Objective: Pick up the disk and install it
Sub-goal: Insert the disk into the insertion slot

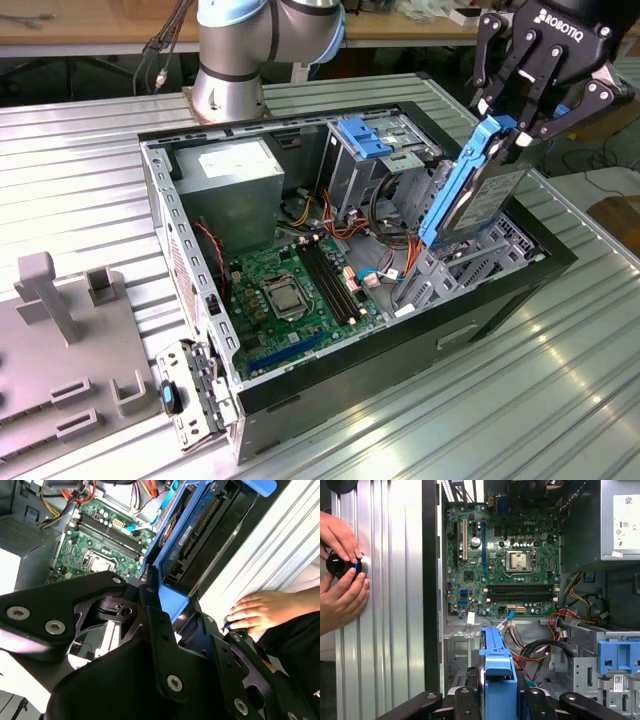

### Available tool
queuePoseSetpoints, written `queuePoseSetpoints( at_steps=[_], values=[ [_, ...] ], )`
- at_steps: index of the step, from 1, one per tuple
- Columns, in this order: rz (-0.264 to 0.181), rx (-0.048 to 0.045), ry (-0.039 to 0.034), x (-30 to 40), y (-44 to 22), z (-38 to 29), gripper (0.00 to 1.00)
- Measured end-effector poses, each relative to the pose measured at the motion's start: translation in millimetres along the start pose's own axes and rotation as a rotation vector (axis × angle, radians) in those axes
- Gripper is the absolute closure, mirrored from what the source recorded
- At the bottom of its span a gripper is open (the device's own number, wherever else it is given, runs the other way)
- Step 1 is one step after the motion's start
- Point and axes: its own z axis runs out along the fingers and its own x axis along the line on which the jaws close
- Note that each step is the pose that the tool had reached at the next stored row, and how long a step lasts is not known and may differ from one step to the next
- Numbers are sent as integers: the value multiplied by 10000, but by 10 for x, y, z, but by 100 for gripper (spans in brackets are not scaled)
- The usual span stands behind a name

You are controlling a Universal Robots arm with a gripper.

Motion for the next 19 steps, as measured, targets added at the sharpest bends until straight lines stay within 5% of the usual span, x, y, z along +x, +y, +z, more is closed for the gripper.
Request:
queuePoseSetpoints(
  at_steps=[1,10,19],
  values=[
    [-2,-44,0,15,-70,12,63],
    [-2,-45,-1,47,-166,87,63],
    [2,-45,-1,93,-168,130,63]
  ],
)
